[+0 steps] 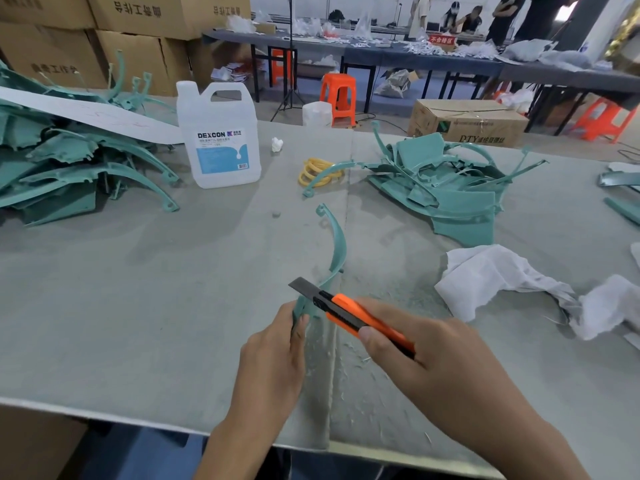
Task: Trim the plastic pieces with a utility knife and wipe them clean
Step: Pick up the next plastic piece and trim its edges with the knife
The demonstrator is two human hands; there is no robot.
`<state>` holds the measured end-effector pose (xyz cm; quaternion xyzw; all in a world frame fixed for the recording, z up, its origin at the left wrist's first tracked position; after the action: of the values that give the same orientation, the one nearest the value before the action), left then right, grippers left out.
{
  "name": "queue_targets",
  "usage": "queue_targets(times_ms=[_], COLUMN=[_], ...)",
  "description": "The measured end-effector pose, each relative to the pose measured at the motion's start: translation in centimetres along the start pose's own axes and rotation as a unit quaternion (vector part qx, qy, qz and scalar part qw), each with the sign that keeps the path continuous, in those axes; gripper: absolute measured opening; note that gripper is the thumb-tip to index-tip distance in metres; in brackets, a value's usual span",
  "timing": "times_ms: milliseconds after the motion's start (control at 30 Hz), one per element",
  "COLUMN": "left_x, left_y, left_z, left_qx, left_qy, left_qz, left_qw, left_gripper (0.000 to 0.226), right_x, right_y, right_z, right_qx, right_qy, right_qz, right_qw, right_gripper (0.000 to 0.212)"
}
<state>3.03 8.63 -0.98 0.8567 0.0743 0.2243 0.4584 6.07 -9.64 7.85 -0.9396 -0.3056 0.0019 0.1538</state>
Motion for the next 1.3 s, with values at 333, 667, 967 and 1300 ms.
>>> queue_targets(times_ms=[333,667,967,1300], left_x=[-0.5,0.7,1.5,2.0], left_y=[0.7,-1.7,-3.5,-5.6], left_z=[0.5,-0.9,-1.5,-2.4], left_qx=[0.046,-0.033,-0.100,-0.183], left_qy=[-0.012,0.037,0.063,0.082], left_qz=[0.042,-0.030,-0.077,-0.134], left_qw=[0.998,0.998,0.990,0.970], left_gripper=[0.026,0.017,0.021,0.012], right_x=[6.6,3.9,3.2,8.5], right_y=[8.9,2.6,-1.0,4.2], right_z=[2.3,5.5,8.4,8.7], right_qx=[-0.064,0.125,0.102,0.038], right_qy=[0.041,0.043,0.057,0.080], right_qz=[0.132,0.011,-0.033,0.106], right_qw=[0.988,0.991,0.993,0.990], right_gripper=[0.031,0.019,0.021,0.019])
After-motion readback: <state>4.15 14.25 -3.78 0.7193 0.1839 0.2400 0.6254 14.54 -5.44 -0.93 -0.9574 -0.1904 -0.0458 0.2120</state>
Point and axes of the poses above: each hand's wrist, its own x-axis towards the middle knuckle, its own z-axis out of the palm, y = z × x, the point moved 6 cm from there along x, towards the middle knuckle, and after that the axes turned 9 degrees about -x, right-handed, at the moved point
